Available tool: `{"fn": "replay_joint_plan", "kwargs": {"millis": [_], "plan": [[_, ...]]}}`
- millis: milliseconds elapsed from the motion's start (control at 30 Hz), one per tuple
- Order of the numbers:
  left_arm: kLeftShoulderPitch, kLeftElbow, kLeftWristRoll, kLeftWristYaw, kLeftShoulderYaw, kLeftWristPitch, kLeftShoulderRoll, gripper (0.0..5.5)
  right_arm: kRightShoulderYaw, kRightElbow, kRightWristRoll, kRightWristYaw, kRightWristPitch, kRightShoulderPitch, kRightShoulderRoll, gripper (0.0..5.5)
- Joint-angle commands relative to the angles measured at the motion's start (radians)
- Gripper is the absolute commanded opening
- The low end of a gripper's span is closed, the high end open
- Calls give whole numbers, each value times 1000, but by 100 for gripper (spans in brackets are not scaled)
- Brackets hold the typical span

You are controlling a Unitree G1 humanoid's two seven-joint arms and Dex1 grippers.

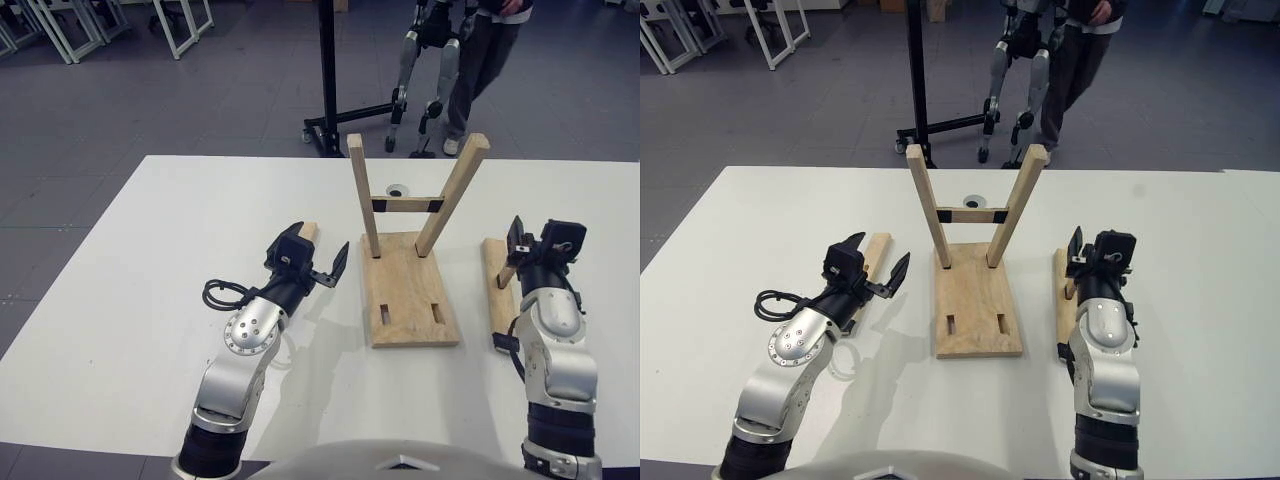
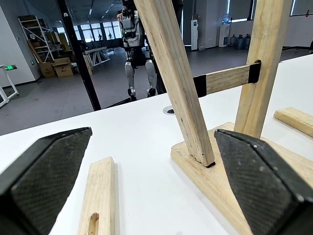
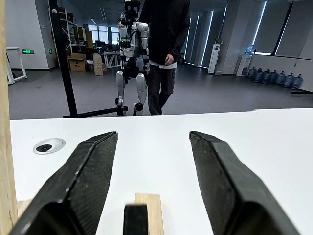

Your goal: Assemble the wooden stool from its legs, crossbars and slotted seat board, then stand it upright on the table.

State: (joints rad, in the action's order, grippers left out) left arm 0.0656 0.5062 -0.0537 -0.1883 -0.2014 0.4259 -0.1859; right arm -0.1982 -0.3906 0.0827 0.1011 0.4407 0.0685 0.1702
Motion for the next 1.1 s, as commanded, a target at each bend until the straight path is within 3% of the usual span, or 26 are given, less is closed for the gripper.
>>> {"fn": "replay_joint_plan", "kwargs": {"millis": [33,133,367,533,700,767,933,1100], "plan": [[1,-5,15,9,-8,8,9,463,-30,-92,0,30,152,118,20,271],[5,-6,17,11,-8,5,14,463,-48,-62,13,16,262,249,55,235],[-3,-17,26,6,-9,0,24,463,-111,154,44,-19,420,363,98,235],[-4,-17,29,4,-11,-1,25,463,-122,101,54,-9,417,421,88,235],[-3,-14,30,-1,-13,1,23,463,-131,-84,75,12,392,688,124,235],[-2,-13,30,-1,-11,1,23,463,-123,-97,80,8,436,644,106,235],[-19,-28,27,-4,-4,-4,23,463,-98,149,55,-4,356,98,-62,235],[-23,-34,32,11,-4,-12,41,463,-115,128,84,8,281,116,-90,235]]}}
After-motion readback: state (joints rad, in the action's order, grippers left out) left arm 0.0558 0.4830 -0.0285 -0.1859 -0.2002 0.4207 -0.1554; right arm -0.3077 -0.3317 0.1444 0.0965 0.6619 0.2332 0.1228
